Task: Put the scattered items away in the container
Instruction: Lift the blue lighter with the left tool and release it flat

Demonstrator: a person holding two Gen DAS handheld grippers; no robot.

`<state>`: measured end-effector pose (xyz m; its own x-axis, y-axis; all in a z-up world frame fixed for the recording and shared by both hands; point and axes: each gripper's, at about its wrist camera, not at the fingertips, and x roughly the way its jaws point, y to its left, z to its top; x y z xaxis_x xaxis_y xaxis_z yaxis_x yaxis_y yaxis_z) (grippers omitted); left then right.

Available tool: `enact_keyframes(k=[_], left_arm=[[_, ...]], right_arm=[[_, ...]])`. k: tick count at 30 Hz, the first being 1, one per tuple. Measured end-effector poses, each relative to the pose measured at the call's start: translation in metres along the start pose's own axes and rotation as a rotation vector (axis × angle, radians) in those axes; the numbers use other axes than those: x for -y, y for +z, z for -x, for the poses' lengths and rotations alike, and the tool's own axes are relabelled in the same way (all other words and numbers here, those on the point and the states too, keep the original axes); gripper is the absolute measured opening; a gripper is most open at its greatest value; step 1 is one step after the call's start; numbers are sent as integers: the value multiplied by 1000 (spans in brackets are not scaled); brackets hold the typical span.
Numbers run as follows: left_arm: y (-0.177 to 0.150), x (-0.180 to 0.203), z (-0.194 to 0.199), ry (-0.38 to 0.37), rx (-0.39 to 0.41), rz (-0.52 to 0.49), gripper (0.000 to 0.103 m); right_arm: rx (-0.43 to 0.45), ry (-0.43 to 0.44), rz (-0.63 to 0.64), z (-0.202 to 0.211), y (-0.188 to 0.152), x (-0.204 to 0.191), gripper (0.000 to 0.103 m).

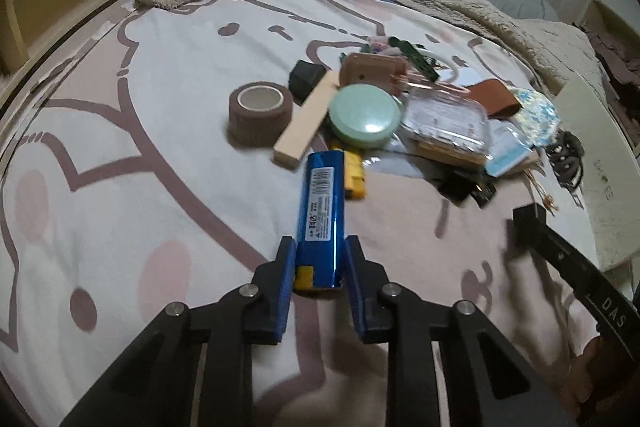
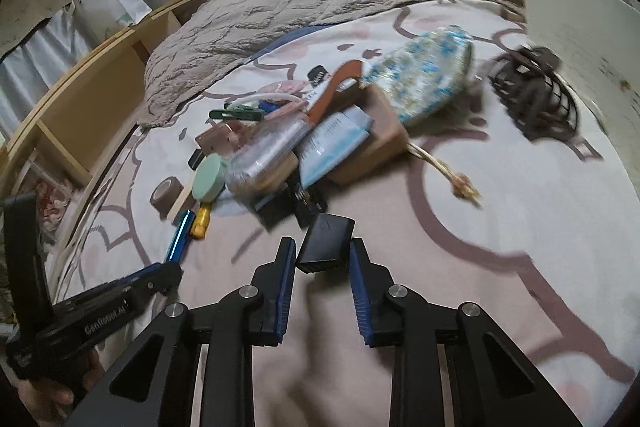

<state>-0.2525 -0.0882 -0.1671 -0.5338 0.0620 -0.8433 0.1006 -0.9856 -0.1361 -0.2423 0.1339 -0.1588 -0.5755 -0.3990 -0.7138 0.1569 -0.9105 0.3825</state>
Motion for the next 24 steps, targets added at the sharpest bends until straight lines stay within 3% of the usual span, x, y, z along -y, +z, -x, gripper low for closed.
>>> enact_keyframes(k=[6,15,19,24], left_arm=[[-13,14,11,-47,-5,-29,24],[-27,52,18,-130,-11,-149,24],[-31,66,23,-195,-5,-212,24],[-36,83,28,-220,6,-300,24]], right_arm=[[-2,-19,0,27,-18,11,27],[-7,-76,28,65,-43,23,27],[-19,-89,26,73,-53,27,27],[-21,-117,39,72,-62,28,27]])
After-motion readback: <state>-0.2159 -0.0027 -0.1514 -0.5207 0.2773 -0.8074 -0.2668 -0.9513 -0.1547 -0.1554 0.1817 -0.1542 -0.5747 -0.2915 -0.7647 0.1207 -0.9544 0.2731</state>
